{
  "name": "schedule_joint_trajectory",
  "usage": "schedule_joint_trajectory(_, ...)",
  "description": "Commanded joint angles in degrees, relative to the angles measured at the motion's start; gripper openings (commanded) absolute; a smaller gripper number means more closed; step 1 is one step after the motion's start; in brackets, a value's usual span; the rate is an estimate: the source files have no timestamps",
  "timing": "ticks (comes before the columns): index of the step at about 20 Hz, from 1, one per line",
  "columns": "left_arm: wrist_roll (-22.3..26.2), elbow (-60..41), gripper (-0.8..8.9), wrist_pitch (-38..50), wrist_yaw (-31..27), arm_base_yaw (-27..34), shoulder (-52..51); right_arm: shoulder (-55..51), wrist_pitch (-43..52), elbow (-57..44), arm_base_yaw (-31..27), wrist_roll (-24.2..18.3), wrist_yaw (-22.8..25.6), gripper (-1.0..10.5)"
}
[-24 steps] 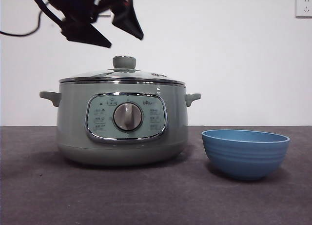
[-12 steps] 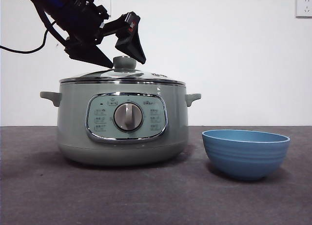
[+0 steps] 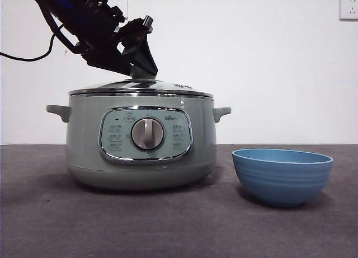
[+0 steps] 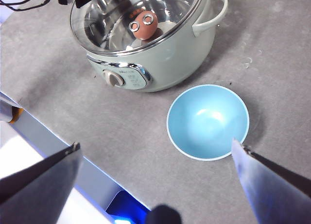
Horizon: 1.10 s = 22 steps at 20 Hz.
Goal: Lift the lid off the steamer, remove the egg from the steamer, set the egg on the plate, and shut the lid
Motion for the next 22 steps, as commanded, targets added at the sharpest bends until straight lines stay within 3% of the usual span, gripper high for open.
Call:
schedule_joint_trajectory(1, 0.07, 0.13, -0.08, 0.48, 0.07, -0.13, 0.35, 0.07, 0.35, 0.17, 0.13, 0.04, 0.13, 5.7)
schedule_joint_trajectory(12, -0.02, 0.13, -0.08, 0.81, 0.04, -0.04, -10.93, 0.07, 1.99, 0.17, 0.13, 0.09, 0.13, 5.7)
schedule_joint_trajectory(18, 0.0, 0.13, -0.08, -11.17, -0.55, -0.07, -24.09, 1.79, 11.23, 0.17, 0.5, 5.6, -0.28, 5.7)
schedule_joint_trajectory(22, 0.02, 0.13, -0.08, -20.04, -4.79, -0.07, -34.84, 6.78, 19.71, 0.17, 5.27, 10.25, -0.07, 5.7)
